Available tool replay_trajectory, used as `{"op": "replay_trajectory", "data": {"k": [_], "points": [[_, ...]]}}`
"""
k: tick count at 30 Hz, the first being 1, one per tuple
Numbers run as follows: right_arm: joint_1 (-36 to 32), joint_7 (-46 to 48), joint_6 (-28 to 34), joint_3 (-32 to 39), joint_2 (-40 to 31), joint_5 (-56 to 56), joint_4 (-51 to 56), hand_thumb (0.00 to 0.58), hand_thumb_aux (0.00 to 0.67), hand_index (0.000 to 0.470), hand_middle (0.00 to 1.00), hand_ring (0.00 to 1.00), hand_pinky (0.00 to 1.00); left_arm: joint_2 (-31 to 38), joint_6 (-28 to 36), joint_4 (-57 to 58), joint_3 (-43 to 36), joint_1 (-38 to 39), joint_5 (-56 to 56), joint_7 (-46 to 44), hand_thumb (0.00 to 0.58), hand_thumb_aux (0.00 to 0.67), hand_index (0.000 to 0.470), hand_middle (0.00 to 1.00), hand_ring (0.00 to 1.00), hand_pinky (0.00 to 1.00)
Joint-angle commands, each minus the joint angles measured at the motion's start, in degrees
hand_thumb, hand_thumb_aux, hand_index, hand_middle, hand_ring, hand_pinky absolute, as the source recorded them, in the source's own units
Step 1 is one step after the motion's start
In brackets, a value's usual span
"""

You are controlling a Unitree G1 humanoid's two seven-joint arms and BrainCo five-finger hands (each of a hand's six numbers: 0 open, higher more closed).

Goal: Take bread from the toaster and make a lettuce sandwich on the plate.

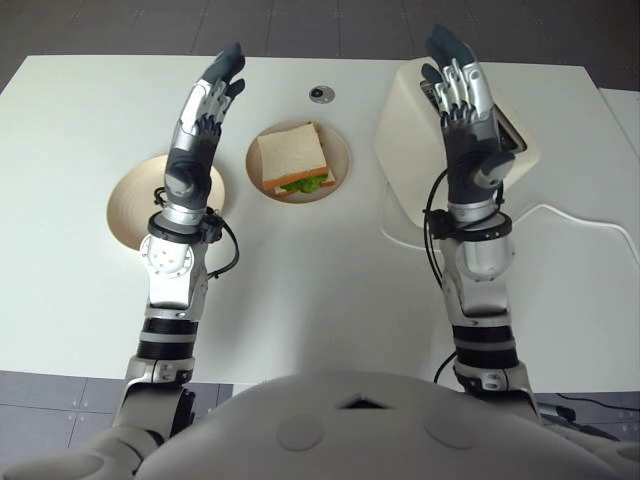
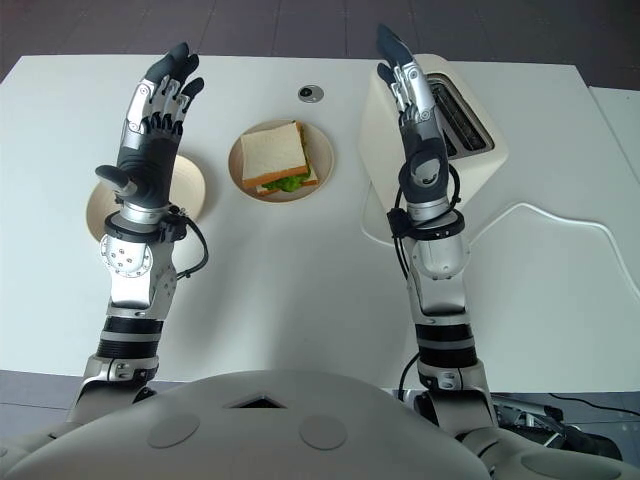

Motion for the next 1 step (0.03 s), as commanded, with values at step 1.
{"op": "replay_trajectory", "data": {"k": [1], "points": [[0.55,0.56,0.20,0.37,0.03,-0.17,0.15,0.000,0.000,0.000,0.00,0.00,0.00,-0.36,0.62,0.77,0.42,0.08,0.81,-0.40,0.000,0.000,0.000,0.00,0.00,0.00]]}}
